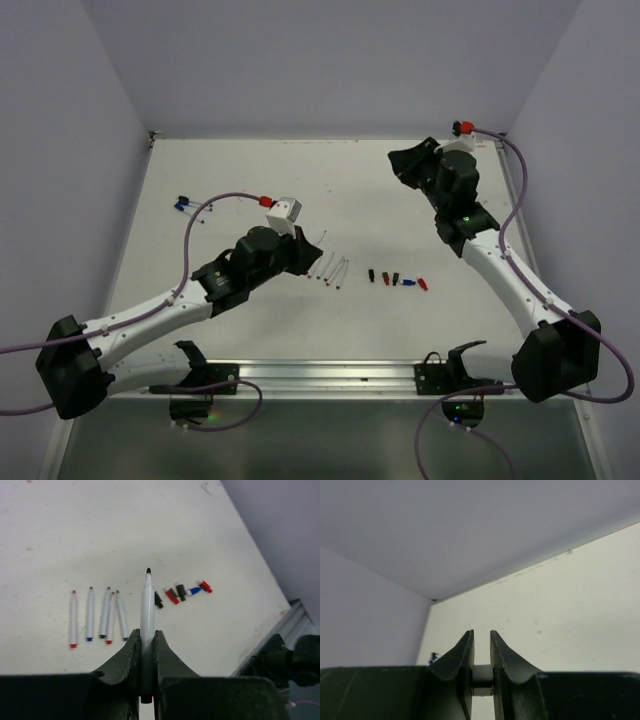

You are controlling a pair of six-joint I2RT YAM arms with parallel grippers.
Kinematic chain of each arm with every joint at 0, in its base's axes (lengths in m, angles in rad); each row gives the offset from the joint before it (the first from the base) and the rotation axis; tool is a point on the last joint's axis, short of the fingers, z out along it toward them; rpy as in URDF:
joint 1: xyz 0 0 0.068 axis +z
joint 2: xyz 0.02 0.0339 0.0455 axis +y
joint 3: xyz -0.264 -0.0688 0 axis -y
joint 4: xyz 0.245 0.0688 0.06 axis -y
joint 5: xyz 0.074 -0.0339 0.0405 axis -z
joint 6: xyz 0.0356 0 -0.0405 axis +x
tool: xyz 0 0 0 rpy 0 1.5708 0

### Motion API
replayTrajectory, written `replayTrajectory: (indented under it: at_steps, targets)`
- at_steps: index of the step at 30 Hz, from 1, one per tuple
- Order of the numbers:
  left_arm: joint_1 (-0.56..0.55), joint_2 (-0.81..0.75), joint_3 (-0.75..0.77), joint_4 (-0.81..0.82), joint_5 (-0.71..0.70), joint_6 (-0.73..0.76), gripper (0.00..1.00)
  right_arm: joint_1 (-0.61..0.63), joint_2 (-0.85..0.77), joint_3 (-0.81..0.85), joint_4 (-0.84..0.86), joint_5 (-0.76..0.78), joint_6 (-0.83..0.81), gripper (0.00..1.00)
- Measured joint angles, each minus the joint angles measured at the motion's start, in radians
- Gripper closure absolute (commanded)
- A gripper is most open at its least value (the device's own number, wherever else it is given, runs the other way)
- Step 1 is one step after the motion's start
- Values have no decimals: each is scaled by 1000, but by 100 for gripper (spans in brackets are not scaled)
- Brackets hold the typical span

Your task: Open the pen caps

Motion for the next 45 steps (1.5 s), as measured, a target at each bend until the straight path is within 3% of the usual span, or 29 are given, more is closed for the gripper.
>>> replayTrajectory:
  at_steps: [8, 15, 26, 45]
  targets:
    - [7, 234, 106, -170, -262, 112, 100, -2, 27, 138, -611, 77, -214, 100]
    - [24, 265, 32, -130, -373, 153, 100, -20, 85, 93, -887, 163, -290, 100]
    - [108, 378, -48, 29, -321, 156, 100, -26, 159, -56, -1013, 269, -261, 100]
    - [177, 500, -64, 171, -179, 154, 100, -81, 236, -136, -958, 309, -246, 89]
